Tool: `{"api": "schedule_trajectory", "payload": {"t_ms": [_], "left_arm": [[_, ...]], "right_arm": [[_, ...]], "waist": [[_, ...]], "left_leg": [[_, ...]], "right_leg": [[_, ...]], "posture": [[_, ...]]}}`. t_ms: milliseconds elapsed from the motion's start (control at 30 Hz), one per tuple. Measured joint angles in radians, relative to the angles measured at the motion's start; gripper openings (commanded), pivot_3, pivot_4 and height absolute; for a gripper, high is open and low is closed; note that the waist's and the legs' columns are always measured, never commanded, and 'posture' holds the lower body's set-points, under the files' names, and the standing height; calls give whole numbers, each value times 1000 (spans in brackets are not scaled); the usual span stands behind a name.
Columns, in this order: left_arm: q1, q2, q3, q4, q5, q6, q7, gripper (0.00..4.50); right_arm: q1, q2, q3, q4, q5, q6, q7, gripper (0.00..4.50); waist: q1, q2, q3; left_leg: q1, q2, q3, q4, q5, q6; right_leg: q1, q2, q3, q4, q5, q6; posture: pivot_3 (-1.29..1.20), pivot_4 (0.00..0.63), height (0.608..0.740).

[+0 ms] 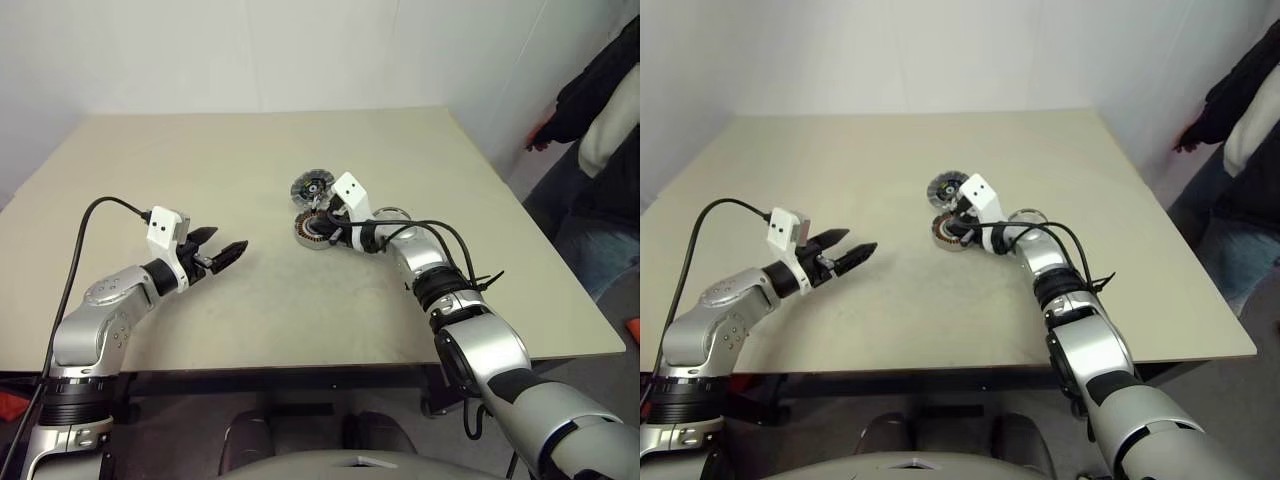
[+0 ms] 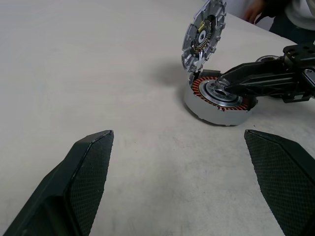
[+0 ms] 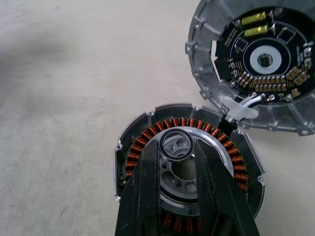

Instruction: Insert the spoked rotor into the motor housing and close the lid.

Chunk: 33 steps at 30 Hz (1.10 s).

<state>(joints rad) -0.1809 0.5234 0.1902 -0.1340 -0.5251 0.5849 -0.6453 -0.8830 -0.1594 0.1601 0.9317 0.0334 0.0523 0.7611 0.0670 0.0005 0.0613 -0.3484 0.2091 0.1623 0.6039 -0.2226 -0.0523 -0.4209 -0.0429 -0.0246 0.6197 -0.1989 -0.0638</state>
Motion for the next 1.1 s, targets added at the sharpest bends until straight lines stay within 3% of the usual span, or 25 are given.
{"api": "schedule_trajectory", "payload": {"t_ms": [500, 767, 1100], "left_arm": [[0, 0, 0, 0, 0, 0, 1, 4500], [0, 0, 0, 0, 1, 0, 7, 4500], [0, 0, 0, 0, 1, -1, 8, 4500]], "right_arm": [[-13, -10, -4, 29, -34, 8, -40, 652], [-17, -9, -13, 20, -37, 20, -18, 3425], [-16, -10, -22, -10, -33, 19, -4, 3425]], "waist": [[0, 0, 0], [0, 0, 0], [0, 0, 0]], "left_leg": [[0, 0, 0, 0, 0, -1], [0, 0, 0, 0, 0, -1], [0, 0, 0, 0, 0, -1]], "right_leg": [[0, 0, 0, 0, 0, 0], [0, 0, 0, 0, 0, 0], [0, 0, 0, 0, 0, 0]], "posture": [[0, 0, 740], [0, 0, 740], [0, 0, 740]]}}
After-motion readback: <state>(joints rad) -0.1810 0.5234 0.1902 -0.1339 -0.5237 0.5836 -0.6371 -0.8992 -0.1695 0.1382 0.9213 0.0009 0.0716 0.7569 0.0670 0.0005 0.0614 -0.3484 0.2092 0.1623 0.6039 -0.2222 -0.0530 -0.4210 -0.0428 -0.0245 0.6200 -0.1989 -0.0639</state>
